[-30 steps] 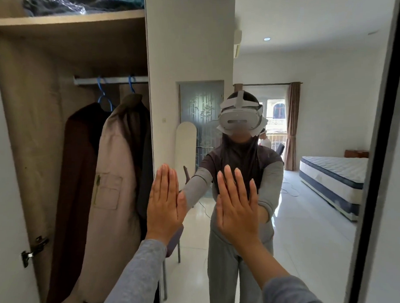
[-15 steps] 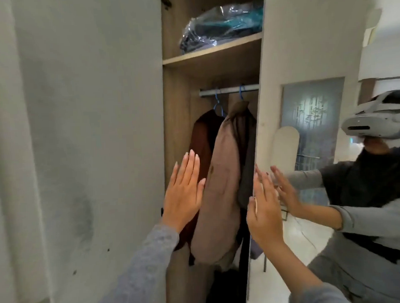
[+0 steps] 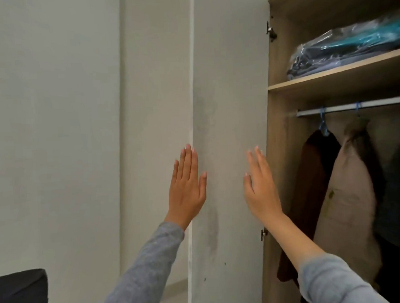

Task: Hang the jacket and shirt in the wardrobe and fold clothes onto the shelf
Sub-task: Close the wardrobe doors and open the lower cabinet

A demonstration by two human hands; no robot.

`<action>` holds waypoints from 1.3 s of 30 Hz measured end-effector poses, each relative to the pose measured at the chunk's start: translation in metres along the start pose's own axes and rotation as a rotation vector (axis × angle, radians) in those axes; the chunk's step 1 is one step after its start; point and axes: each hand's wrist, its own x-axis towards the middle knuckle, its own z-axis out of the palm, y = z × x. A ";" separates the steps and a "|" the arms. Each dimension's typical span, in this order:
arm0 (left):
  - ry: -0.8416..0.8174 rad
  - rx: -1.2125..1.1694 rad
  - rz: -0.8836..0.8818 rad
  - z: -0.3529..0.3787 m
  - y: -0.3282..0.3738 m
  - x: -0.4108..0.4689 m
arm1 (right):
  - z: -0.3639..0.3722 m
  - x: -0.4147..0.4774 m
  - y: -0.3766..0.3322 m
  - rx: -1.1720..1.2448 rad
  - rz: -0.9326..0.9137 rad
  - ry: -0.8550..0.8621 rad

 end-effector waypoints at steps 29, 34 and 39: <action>-0.836 -1.451 -0.572 0.024 0.058 -0.072 | 0.015 0.006 -0.046 -0.577 -0.253 0.022; -0.828 -1.492 -0.404 0.037 0.119 -0.082 | -0.039 -0.013 -0.013 -0.563 -0.128 0.088; -0.817 -1.436 -0.281 0.061 0.178 -0.091 | -0.086 -0.033 0.028 -0.666 -0.040 0.111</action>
